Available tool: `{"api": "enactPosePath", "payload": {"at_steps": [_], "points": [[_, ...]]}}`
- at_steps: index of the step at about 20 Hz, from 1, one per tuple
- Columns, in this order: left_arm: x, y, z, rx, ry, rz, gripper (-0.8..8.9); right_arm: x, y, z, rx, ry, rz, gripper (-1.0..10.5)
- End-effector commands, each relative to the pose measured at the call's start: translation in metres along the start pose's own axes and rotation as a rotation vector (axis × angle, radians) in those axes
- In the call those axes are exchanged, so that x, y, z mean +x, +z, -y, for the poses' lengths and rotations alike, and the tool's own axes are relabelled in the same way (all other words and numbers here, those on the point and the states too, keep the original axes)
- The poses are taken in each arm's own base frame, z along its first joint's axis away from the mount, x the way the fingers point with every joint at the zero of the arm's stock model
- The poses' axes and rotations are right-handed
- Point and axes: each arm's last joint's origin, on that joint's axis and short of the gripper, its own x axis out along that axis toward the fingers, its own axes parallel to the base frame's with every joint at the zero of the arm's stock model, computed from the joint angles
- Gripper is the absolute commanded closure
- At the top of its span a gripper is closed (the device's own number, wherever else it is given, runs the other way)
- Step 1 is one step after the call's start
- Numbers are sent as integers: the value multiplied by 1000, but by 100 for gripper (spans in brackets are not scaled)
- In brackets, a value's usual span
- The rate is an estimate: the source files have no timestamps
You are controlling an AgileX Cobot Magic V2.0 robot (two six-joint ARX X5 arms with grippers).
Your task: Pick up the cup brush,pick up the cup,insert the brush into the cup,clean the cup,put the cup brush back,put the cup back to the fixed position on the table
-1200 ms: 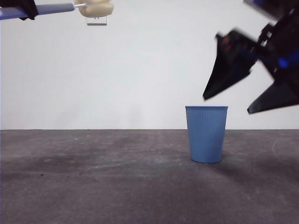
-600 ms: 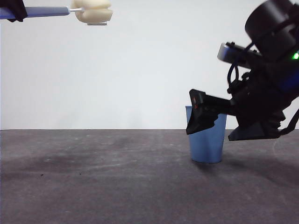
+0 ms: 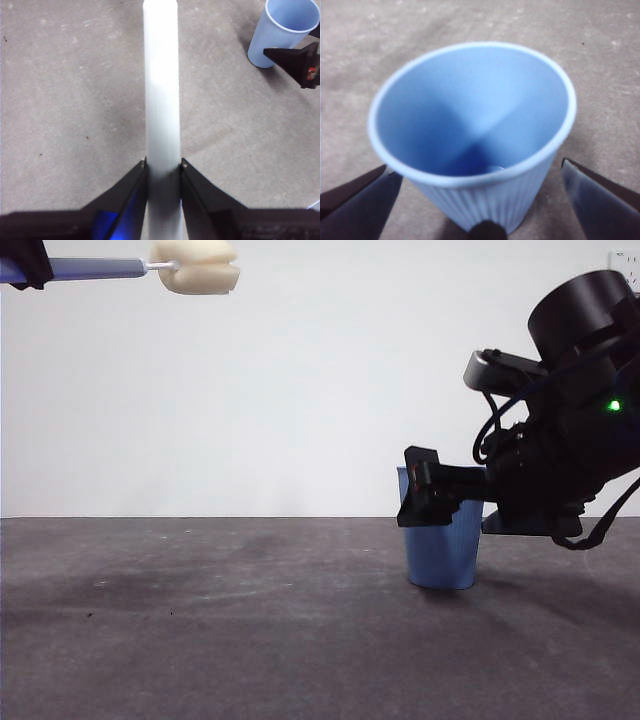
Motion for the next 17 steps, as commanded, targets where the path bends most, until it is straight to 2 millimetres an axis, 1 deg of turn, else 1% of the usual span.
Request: {"api": "enactPosePath", "payload": {"at_steps": [1, 5, 8, 9, 11, 13, 14, 16, 17], "points": [[2, -1, 0, 10, 0, 1, 822, 6, 2, 1, -14, -1, 21, 394], [2, -1, 0, 10, 0, 0, 822, 10, 4, 1, -14, 0, 25, 596], [2, -1, 0, 10, 0, 0, 822, 10, 4, 1, -16, 1, 26, 799], [2, -1, 0, 10, 0, 0, 822, 10, 4, 1, -16, 3, 26, 843], [2, -1, 0, 14, 0, -2, 822, 10, 5, -1, -17, 49, 27, 967], [2, -2, 0, 58, 1, -10, 822, 6, 9, -3, -18, 75, 25, 963], [3, -2, 0, 85, 0, -16, 822, 0, 13, -5, -22, 77, 13, 963], [6, -2, 0, 142, -2, -32, 822, -14, 25, -11, -70, 80, -17, 964], [8, -2, 0, 173, -7, -43, 822, -23, 32, -14, -92, 53, -44, 964]]}}
